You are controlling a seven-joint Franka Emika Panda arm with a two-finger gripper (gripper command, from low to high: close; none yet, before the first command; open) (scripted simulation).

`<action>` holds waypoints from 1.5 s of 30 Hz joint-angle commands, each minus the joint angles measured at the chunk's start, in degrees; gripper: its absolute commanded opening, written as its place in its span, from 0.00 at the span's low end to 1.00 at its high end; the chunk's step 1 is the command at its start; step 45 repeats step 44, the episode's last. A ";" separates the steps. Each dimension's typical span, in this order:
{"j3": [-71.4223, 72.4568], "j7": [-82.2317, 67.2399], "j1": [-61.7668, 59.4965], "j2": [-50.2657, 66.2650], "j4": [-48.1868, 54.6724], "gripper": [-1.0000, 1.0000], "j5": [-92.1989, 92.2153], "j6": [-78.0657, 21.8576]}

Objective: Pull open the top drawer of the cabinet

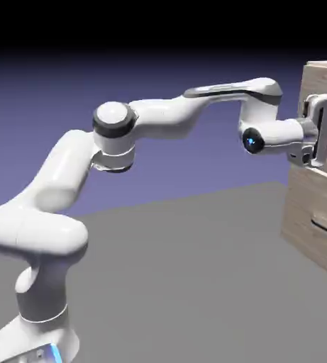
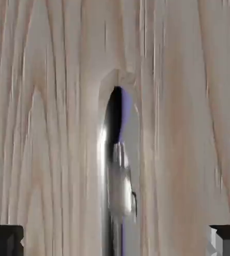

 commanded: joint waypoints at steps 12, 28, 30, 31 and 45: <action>-2.94 -3.68 6.40 -2.44 -9.57 0.00 2.18 -3.31; -19.51 -13.10 34.22 -9.59 -42.79 0.00 4.09 -12.54; -22.49 -13.59 38.36 -9.67 -46.92 0.00 3.84 -13.46; -24.01 -13.75 40.44 -9.60 -48.96 0.00 3.67 -13.90; -41.19 -12.09 63.26 -3.57 -70.66 1.00 -0.72 -16.87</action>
